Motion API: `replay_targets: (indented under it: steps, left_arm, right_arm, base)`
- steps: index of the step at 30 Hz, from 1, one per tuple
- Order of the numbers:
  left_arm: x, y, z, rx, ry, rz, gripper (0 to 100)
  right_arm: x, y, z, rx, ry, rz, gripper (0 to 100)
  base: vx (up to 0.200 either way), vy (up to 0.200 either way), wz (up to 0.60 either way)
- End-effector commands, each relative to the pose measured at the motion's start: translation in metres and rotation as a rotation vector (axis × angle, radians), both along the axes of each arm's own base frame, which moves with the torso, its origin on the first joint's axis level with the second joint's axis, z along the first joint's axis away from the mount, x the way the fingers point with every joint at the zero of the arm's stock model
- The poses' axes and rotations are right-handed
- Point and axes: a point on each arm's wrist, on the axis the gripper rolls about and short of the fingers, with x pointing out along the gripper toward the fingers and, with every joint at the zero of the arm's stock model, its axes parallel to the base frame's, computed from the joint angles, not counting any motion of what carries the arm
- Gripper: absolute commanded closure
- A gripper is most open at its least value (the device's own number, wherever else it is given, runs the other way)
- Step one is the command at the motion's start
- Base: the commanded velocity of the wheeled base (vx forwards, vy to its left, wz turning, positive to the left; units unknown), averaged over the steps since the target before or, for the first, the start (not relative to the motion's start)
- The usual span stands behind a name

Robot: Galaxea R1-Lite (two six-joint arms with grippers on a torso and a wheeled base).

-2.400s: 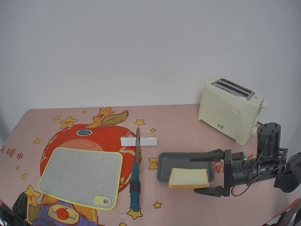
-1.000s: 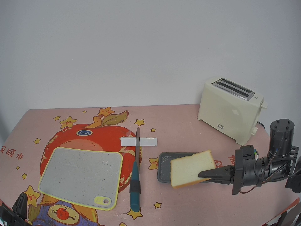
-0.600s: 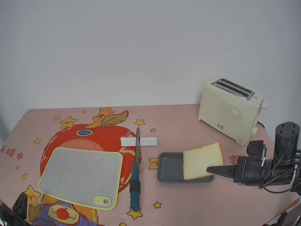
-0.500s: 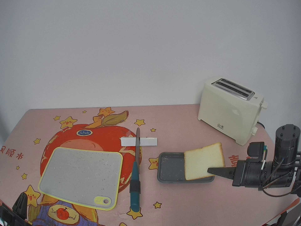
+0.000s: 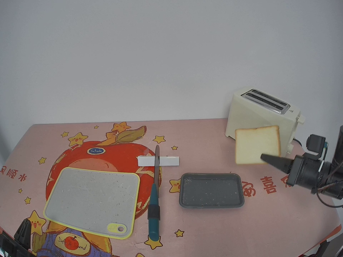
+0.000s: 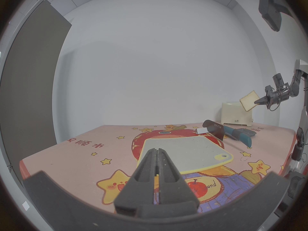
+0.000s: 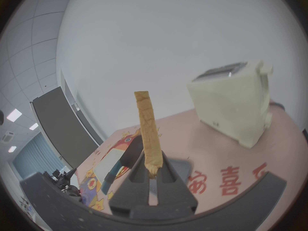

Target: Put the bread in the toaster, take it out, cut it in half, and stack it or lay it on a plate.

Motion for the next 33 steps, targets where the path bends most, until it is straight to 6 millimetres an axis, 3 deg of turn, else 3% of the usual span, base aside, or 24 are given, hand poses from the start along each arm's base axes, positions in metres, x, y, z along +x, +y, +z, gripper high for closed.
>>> replay_targets:
  steps: [1,8,20,26,33]
  left_arm:
    - [0.001,0.0,-0.004,0.0,0.017,0.0,100]
    - [0.001,0.0,-0.004,0.0,0.017,0.0,100]
    - [0.001,0.0,-0.004,0.0,0.017,0.0,100]
    - [0.001,0.0,-0.004,0.0,0.017,0.0,100]
    - [0.001,0.0,-0.004,0.0,0.017,-0.001,100]
  right_arm:
    - [-0.001,-0.021,0.017,-0.017,-0.11,-0.02,100]
    - [0.014,-0.042,0.039,-0.061,-0.213,-0.039,100]
    - [0.02,-0.067,0.114,-0.157,-0.256,-0.04,100]
    - [0.025,-0.078,0.127,-0.234,-0.236,-0.023,100]
    - [0.043,-0.082,0.12,-0.395,-0.199,0.026,100]
  base:
    - [0.0,0.0,0.0]
    - [0.0,0.0,0.0]
    - [0.0,0.0,0.0]
    - [0.0,0.0,0.0]
    - [0.0,0.0,0.0]
